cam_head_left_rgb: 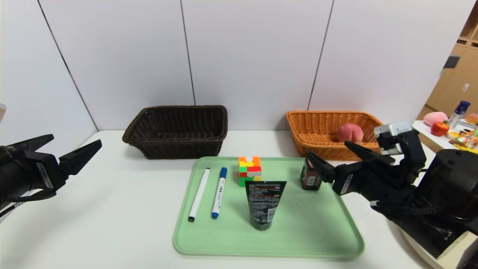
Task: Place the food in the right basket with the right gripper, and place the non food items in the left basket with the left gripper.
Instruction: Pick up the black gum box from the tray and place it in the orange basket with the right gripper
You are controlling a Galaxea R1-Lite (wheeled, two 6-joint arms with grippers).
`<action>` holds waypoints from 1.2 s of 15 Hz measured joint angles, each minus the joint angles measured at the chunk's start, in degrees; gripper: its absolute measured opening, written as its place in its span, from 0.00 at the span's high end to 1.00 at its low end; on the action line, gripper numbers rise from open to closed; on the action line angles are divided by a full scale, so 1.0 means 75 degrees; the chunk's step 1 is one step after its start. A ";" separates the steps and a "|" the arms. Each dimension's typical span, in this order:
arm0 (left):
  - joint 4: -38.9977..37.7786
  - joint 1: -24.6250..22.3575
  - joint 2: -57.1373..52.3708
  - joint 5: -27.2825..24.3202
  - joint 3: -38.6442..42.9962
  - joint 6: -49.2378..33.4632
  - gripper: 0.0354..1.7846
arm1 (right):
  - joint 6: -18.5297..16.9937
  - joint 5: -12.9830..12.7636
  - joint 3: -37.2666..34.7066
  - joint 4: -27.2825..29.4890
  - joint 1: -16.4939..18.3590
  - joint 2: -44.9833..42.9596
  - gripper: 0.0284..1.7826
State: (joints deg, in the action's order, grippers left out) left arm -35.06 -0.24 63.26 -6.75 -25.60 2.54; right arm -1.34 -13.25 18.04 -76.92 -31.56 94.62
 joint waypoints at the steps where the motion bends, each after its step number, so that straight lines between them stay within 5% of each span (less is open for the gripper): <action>1: 0.0003 0.0000 -0.0029 0.0002 0.0026 0.0000 0.06 | 0.0026 -0.0085 -0.0278 -0.0696 -0.0036 0.0364 0.05; 4: 0.0005 -0.0008 -0.0104 0.0002 0.0125 -0.0002 0.06 | -0.0213 -0.0588 -0.0709 -0.1357 -0.0252 0.1110 0.05; 18: 0.0015 -0.0015 -0.0244 0.0002 0.0180 0.0000 0.06 | -0.0894 -0.0819 -0.0140 -0.1364 -0.0193 0.2682 0.05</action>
State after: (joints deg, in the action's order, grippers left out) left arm -34.95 -0.35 61.43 -6.74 -24.25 2.54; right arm -8.05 -19.40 16.99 -87.15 -33.01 114.74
